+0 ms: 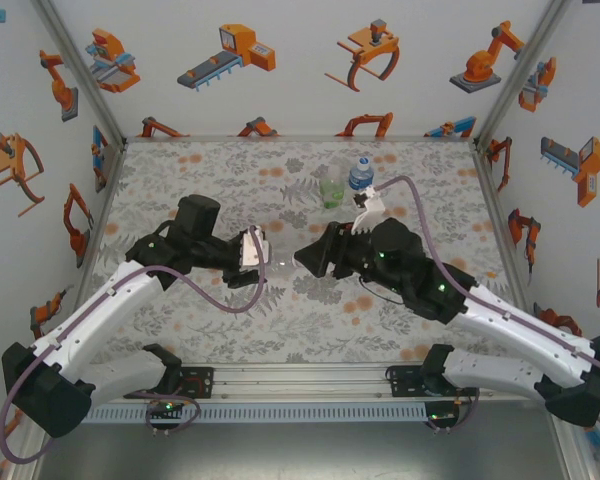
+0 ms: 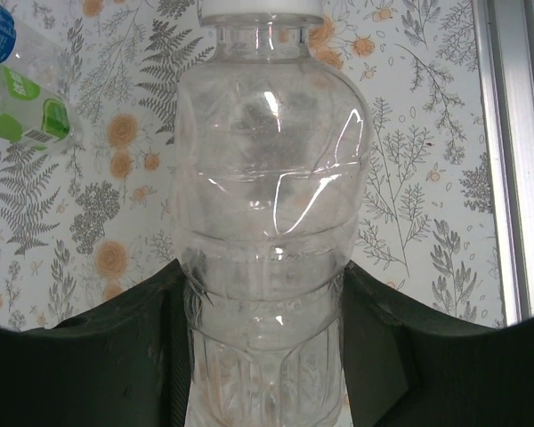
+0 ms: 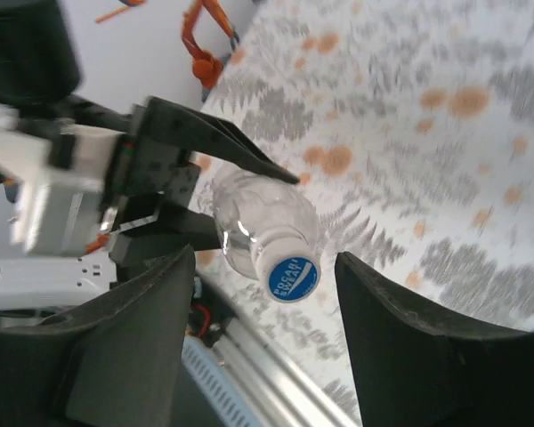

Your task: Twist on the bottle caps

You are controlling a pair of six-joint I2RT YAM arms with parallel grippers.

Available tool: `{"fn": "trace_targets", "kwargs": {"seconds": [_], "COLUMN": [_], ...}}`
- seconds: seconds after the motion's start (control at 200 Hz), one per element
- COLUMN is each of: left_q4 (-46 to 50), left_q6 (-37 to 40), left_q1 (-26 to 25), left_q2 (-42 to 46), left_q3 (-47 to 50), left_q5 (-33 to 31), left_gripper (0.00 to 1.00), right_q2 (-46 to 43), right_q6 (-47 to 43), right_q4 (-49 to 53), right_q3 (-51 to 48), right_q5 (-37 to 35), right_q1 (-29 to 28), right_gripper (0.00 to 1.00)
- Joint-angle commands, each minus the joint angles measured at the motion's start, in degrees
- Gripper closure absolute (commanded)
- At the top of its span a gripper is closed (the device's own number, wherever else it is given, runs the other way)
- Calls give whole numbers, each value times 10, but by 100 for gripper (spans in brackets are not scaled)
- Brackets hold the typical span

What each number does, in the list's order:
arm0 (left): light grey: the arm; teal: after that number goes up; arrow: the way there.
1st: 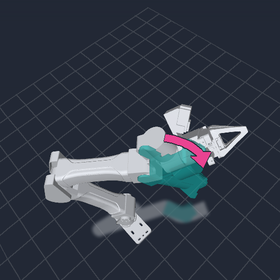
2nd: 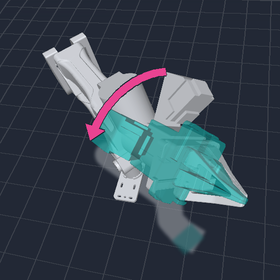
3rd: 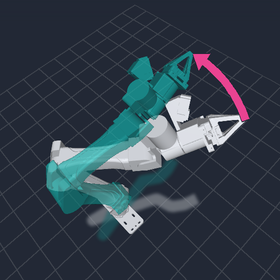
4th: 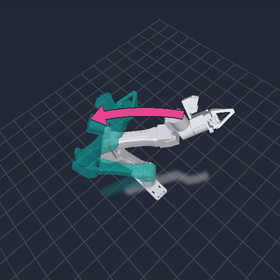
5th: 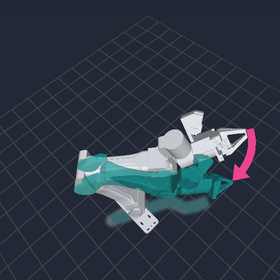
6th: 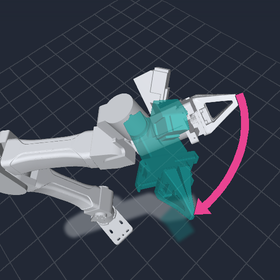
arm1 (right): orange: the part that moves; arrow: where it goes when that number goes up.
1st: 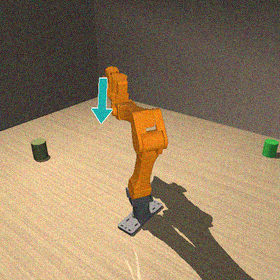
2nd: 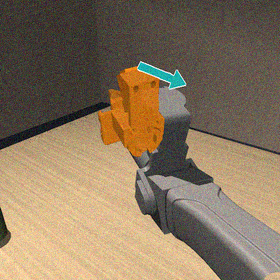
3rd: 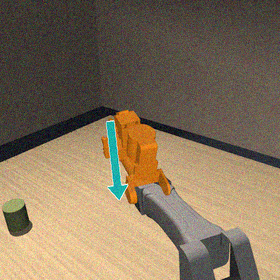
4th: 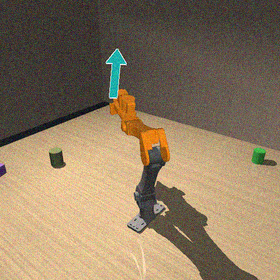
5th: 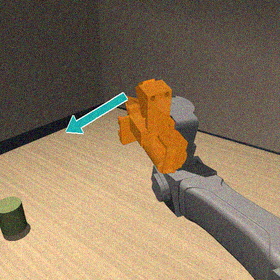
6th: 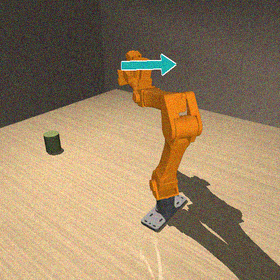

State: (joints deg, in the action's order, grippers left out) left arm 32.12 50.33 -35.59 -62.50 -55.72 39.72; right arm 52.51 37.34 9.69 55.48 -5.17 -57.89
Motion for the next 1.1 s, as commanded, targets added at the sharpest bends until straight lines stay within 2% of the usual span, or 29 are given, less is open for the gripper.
{"fn": "trace_targets", "kwargs": {"seconds": [0.0, 0.095, 0.155, 0.32, 0.436, 0.506, 0.711, 1.096], "left_q4": [7, 14, 20, 29, 41, 45, 51, 53], "left_q6": [19, 24, 29, 33, 37, 40, 44, 44], "left_q1": [-2, -2, -2, -4, -7, -10, -12, -12], "left_q2": [4, 4, 4, 0, -1, -2, -6, -7], "left_q3": [-1, -6, -8, -8, -10, -10, -13, -14], "left_q5": [31, 49, 65, 97, 102, 104, 108, 114], "left_gripper": [100, 100, 100, 100, 100, 100, 100, 100], "right_q2": [-38, -52, -51, -35, -30, -32, -40, -24], "right_q6": [-198, -341, -418, -640, -734, -755, -744, -741], "right_q4": [-74, -62, -24, 86, 117, 101, 24, 17], "right_q3": [-21, -30, -22, 10, 14, 3, -32, -40], "right_q5": [47, 138, 162, 258, 288, 291, 277, 307], "right_q1": [-2, -2, -2, -2, -2, -2, -2, -2], "right_gripper": [40, 41, 45, 45, 45, 45, 48, 57]}}
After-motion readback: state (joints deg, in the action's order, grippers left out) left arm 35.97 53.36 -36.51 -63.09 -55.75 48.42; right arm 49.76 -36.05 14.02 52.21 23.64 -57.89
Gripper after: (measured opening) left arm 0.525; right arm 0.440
